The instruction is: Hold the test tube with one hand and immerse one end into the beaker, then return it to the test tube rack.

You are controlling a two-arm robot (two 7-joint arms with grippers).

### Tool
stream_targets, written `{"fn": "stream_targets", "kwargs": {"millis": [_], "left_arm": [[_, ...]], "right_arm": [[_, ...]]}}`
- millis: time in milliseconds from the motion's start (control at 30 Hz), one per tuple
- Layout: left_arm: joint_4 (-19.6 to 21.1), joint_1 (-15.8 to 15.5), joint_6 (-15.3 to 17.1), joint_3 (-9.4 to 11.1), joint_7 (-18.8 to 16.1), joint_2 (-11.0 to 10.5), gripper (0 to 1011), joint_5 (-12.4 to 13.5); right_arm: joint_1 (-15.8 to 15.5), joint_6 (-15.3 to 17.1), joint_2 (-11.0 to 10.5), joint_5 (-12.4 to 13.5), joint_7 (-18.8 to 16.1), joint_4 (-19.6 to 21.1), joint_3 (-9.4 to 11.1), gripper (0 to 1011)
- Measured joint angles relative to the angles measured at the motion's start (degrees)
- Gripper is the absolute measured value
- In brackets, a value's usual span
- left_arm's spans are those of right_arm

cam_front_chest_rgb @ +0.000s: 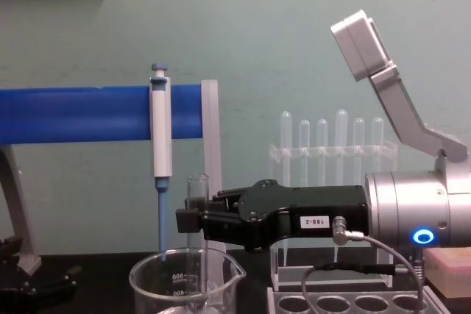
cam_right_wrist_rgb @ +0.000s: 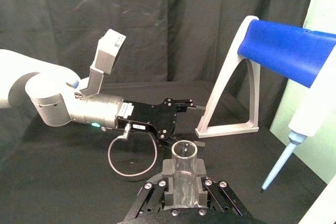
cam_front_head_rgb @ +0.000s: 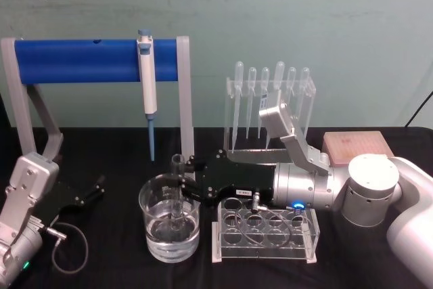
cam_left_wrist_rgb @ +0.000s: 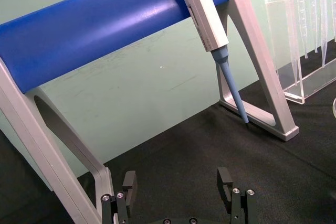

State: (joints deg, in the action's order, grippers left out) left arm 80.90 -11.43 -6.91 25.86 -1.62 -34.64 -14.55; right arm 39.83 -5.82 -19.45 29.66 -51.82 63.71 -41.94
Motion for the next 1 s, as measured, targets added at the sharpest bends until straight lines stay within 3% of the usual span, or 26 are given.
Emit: {"fn": "stream_targets", "kwargs": {"millis": [1000], "left_arm": [[0.0,0.0,0.0,0.0,0.0,0.0,1000,0.0]], "right_arm": [[0.0,0.0,0.0,0.0,0.0,0.0,0.0,235]]}}
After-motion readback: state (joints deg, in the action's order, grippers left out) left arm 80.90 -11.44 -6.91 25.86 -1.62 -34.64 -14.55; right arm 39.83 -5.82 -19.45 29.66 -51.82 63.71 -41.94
